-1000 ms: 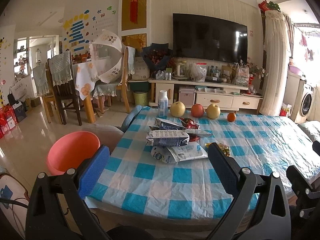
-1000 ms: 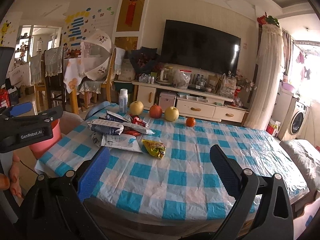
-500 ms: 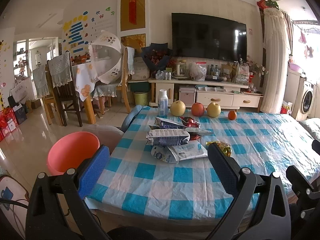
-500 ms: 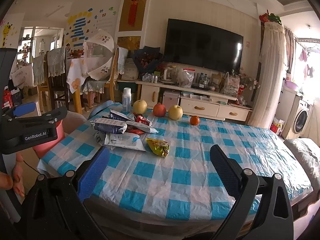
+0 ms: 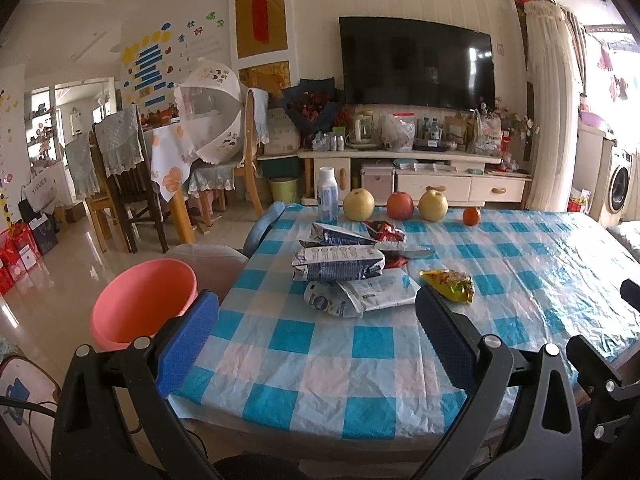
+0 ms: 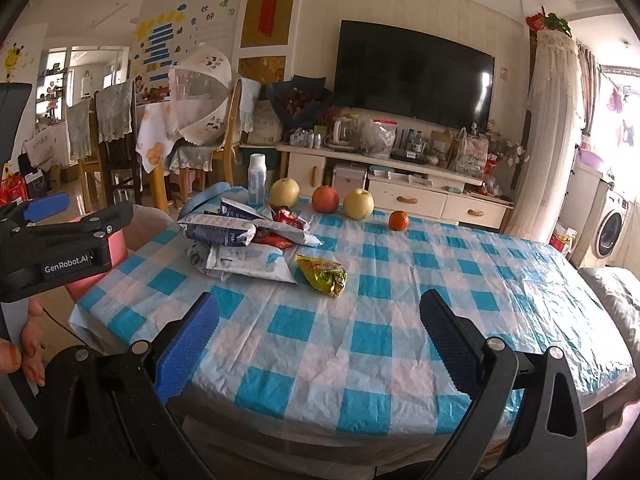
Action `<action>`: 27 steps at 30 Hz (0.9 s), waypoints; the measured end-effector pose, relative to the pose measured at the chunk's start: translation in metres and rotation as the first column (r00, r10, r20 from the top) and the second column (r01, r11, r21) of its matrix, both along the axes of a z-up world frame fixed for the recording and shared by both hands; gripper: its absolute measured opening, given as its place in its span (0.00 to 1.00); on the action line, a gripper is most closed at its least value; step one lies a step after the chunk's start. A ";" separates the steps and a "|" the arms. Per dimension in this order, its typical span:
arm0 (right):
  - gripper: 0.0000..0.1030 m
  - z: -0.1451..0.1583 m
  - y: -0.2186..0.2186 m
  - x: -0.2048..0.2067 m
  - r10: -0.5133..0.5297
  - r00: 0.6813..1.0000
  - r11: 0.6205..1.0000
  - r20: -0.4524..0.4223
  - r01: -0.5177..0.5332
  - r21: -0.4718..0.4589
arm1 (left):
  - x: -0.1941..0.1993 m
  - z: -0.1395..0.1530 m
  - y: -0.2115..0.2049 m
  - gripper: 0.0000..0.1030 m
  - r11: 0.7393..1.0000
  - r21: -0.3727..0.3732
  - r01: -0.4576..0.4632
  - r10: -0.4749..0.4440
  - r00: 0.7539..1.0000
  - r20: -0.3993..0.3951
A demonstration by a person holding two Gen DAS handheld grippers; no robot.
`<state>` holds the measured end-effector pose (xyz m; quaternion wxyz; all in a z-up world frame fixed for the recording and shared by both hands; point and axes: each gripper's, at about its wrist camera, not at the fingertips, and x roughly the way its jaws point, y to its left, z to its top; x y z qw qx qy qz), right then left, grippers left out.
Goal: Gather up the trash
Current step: 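Move both tools toward the snack packets on the checkered table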
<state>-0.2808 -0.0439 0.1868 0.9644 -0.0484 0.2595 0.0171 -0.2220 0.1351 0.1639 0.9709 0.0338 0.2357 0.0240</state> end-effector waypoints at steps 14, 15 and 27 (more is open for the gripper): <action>0.96 -0.070 -0.046 0.063 -0.002 0.981 0.994 -0.195 0.022 0.105 | 0.036 -0.055 0.001 0.96 0.999 -0.044 0.020 -0.025 0.992 -0.121; 0.96 -0.074 -0.049 0.068 -0.004 0.978 0.993 -0.206 0.028 0.112 | 0.041 -0.061 0.001 0.96 0.999 -0.047 0.022 -0.028 0.990 -0.136; 0.96 -0.113 -0.083 0.147 0.037 0.944 0.944 -0.328 0.075 0.321 | 0.104 -0.078 0.016 0.96 0.978 -0.207 0.020 -0.072 0.966 -0.248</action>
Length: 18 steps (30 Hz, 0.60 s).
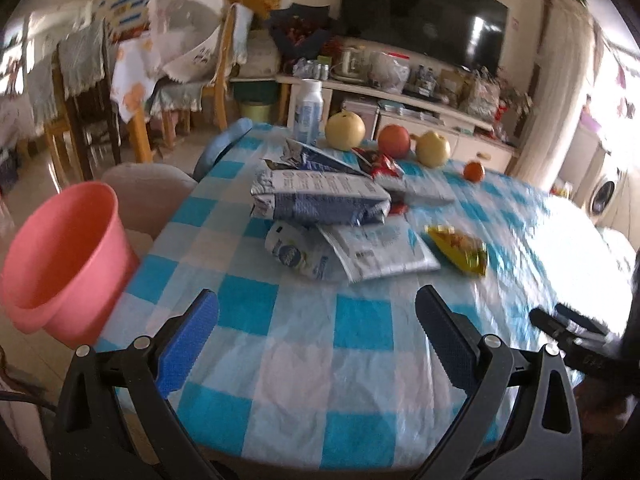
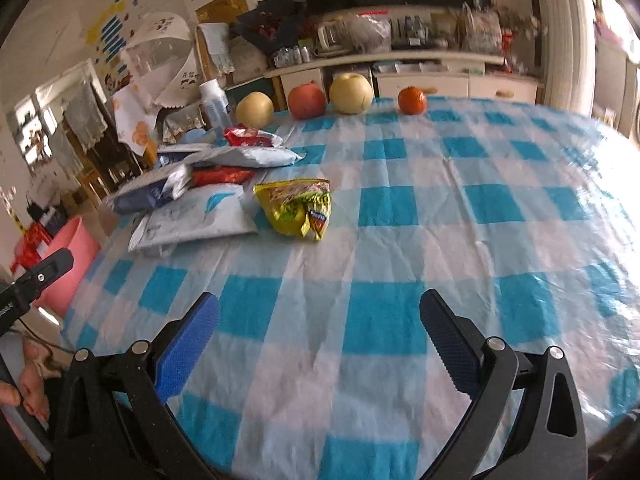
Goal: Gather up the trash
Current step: 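Move both tools toward the snack packets on the checkered table, then grasp the white milk carton with the left tool while the right tool grasps the yellow snack bag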
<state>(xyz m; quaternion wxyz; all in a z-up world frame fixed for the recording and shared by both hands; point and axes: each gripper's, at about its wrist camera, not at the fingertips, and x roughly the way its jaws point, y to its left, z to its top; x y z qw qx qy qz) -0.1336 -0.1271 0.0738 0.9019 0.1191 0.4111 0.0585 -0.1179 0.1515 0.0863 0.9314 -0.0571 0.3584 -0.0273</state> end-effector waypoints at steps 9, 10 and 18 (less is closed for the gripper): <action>0.96 -0.007 0.015 0.049 0.081 0.996 0.997 -0.024 -0.081 0.011 | 0.071 0.020 0.012 0.96 1.000 0.002 0.019 -0.019 1.000 0.009; 0.96 -0.007 0.016 0.052 0.084 0.996 0.997 -0.021 -0.084 0.001 | 0.085 0.022 0.013 0.96 0.999 0.040 0.009 -0.009 1.000 0.007; 0.96 -0.015 0.013 0.093 0.085 0.994 0.996 -0.065 -0.084 0.008 | 0.161 -0.003 0.043 0.96 0.998 -0.002 -0.062 0.061 0.987 -0.146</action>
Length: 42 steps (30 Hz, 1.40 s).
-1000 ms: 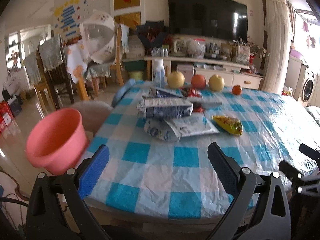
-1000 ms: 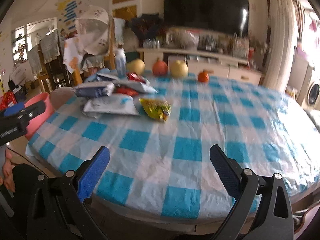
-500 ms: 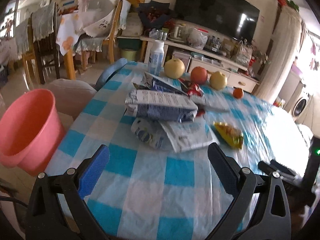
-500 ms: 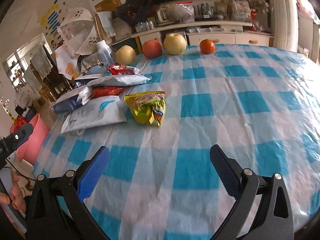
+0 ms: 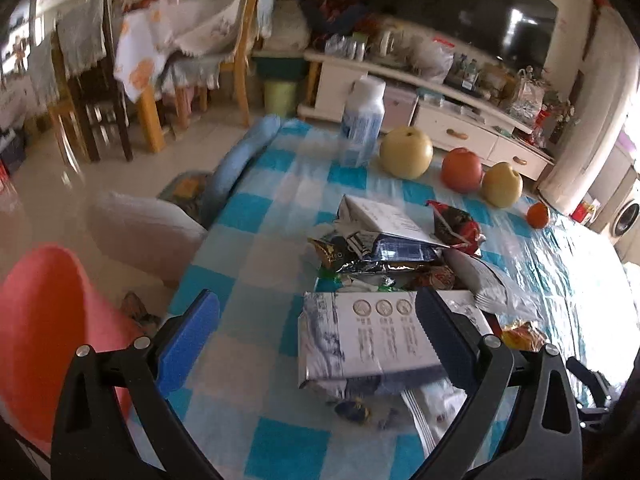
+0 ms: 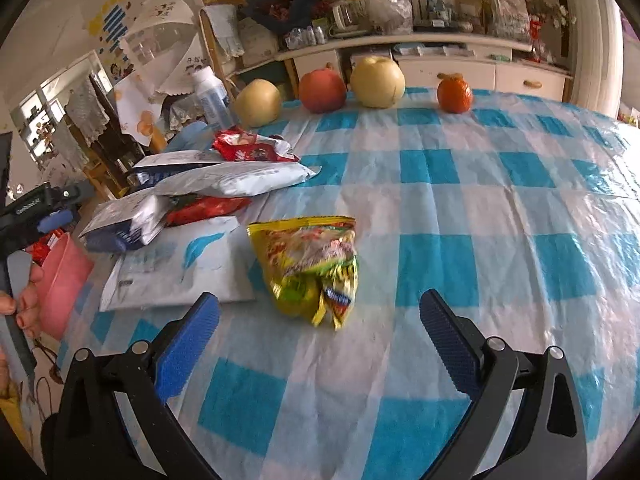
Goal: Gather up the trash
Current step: 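Grasp the white milk carton with the left tool while the right tool grasps the yellow snack bag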
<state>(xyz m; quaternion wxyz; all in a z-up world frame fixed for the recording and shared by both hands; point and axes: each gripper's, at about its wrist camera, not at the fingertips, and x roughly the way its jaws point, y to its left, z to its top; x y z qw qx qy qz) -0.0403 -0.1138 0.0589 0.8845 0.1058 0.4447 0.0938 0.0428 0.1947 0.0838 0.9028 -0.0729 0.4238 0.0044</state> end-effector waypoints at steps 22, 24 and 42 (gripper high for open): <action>0.96 -0.010 -0.011 0.030 0.017 0.999 0.998 -0.051 -0.019 -0.053 | -0.087 -0.016 -0.112 0.96 0.849 0.183 0.496 -0.483 0.868 -0.112; 0.96 -0.012 -0.007 0.031 0.026 0.998 0.998 -0.063 -0.029 -0.051 | -0.084 -0.012 -0.115 0.96 0.818 0.265 0.511 -0.497 0.859 -0.121; 0.94 -0.020 0.006 0.040 0.059 0.994 0.995 -0.095 -0.066 -0.080 | -0.101 -0.049 -0.165 0.96 0.473 0.443 0.762 -0.736 0.618 -0.276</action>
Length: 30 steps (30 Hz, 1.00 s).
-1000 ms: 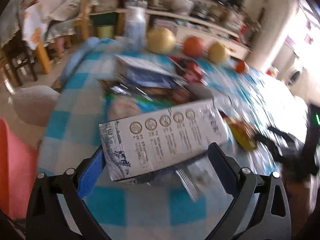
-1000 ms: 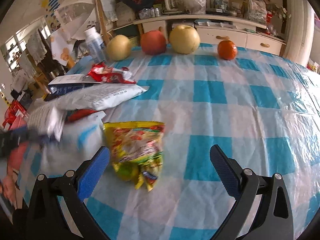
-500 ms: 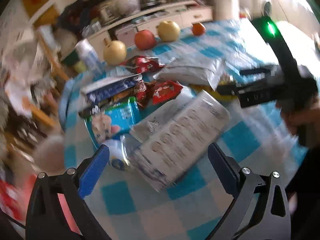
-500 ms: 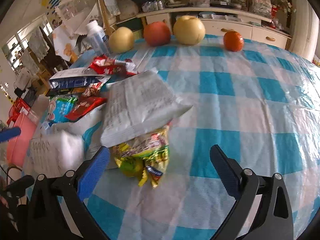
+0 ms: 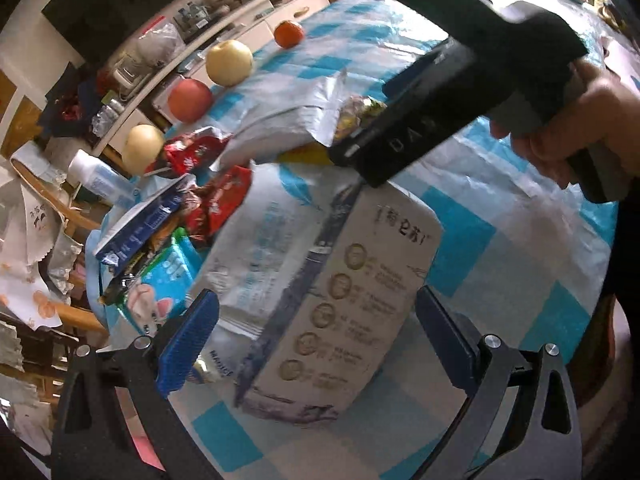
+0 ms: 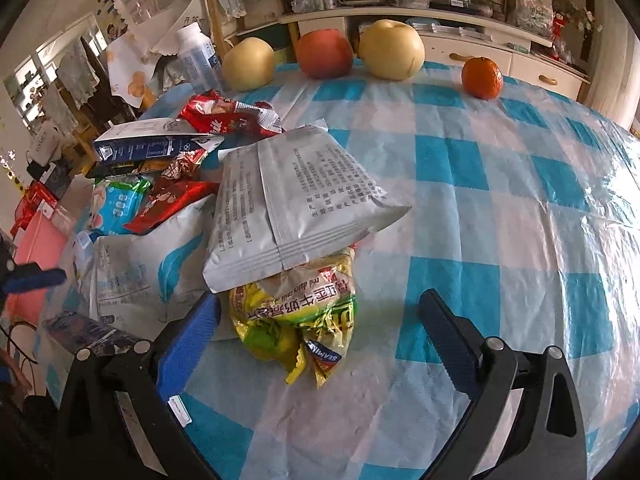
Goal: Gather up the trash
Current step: 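Grasp the white milk carton with the left tool while the right tool grasps the yellow snack bag, then carry the carton and yellow bag over the pink bucket and open both tools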
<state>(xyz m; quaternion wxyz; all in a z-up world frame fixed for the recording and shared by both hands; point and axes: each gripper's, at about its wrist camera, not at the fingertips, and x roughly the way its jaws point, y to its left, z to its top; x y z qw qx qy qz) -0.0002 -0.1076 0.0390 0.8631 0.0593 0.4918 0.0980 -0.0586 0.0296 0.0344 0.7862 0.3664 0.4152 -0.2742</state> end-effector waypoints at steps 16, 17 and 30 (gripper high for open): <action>0.52 0.003 0.008 -0.007 0.008 0.998 0.999 0.056 -0.005 -0.053 | -0.017 -0.008 0.009 0.62 0.962 -0.176 -0.206 0.222 0.972 0.072; 0.51 0.003 0.008 -0.008 0.007 0.998 0.999 0.057 -0.004 -0.049 | -0.018 -0.005 0.014 0.62 0.952 -0.210 -0.223 0.240 0.969 0.062; 0.40 0.019 0.010 -0.053 -0.024 0.995 0.999 0.100 0.028 -0.036 | -0.013 0.030 0.078 0.62 0.830 -0.445 -0.337 0.376 0.927 0.000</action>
